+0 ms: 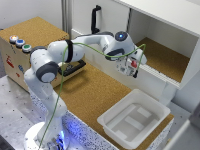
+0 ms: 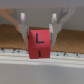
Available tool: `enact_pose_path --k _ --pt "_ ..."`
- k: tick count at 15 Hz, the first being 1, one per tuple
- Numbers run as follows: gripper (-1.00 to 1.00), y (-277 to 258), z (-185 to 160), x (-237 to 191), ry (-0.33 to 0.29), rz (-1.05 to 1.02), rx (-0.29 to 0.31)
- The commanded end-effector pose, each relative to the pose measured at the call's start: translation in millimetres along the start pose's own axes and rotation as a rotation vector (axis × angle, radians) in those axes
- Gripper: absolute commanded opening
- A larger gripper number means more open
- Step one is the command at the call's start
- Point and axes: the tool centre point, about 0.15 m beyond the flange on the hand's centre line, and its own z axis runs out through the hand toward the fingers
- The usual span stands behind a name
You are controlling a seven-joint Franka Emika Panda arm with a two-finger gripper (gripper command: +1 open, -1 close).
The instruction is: Place the grasped pink block inside the right cabinet
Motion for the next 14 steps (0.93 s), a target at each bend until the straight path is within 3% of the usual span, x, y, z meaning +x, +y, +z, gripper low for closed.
enact_pose_path --k 1,7,10,11,14 --pt "-1.0 27.3 51.6 62.7 -0.01 0.001 0.069" --pt "-1.0 39.1 85.8 71.5 -0.034 0.021 0.116" --pt "-1.0 43.9 101.5 76.4 -0.053 0.052 0.1" --pt "1.0 44.9 100.4 77.8 -0.054 0.063 0.095" --pt "1.0 44.5 72.8 72.9 0.018 0.07 0.113"
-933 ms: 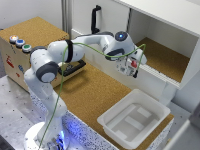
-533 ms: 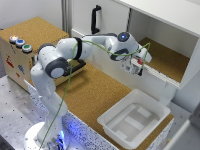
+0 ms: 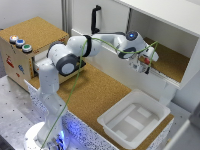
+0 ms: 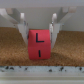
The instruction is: Place the grasped pink block inside the right cabinet
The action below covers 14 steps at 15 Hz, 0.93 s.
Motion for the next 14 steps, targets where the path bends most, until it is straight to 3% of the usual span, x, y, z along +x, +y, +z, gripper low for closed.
enact_pose_path --k 1,6,10,14 --pt "1.0 11.5 -8.3 14.0 0.031 0.007 0.136" --pt "1.0 -8.8 -64.9 4.2 0.11 -0.04 0.133" --pt "1.0 -23.5 -101.7 -32.4 0.045 -0.038 0.124" --pt "1.0 -37.2 -126.3 -95.0 -0.077 -0.026 0.119"
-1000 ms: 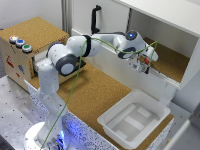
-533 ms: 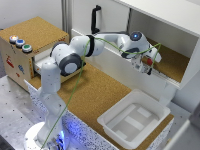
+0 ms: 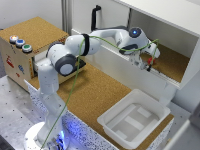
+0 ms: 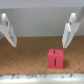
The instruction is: Place the grasped pink block inside the right cabinet
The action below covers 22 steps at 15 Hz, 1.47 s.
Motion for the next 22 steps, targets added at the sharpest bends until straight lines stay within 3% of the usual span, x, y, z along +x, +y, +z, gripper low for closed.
enact_pose_path --k 1,4,7,10,14,17,22 --pt "1.0 -27.3 -37.9 -91.2 -0.065 -0.014 -0.03" --pt "1.0 -46.6 -38.8 -127.5 -0.166 -0.051 0.0" --pt "1.0 -94.1 -37.4 -156.2 -0.285 -0.189 0.09" --pt "1.0 -145.8 -47.7 -166.3 -0.329 -0.341 0.161" --pt "1.0 -264.3 -66.7 -199.4 -0.397 -0.662 0.277" --pt "1.0 -358.4 -80.6 -224.2 -0.405 -0.837 0.395" --pt "1.0 -502.3 -116.8 -232.4 -0.341 -1.135 0.599"
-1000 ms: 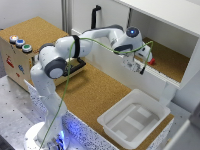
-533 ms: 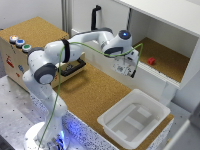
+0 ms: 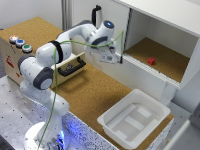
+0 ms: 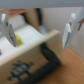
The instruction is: Place the grasped pink block inside the right cabinet
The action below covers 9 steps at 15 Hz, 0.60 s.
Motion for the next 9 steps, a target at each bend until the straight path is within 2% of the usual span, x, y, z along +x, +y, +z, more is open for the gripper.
enact_pose_path --k 1,4,7,9 --pt "1.0 -123.2 25.9 110.6 -0.006 -0.34 0.002" --pt "1.0 -186.8 32.2 163.8 -0.018 -0.547 0.042" --pt "1.0 -235.9 27.7 203.2 -0.005 -0.696 0.049" --pt "1.0 -268.8 33.8 219.3 -0.048 -0.783 0.052"
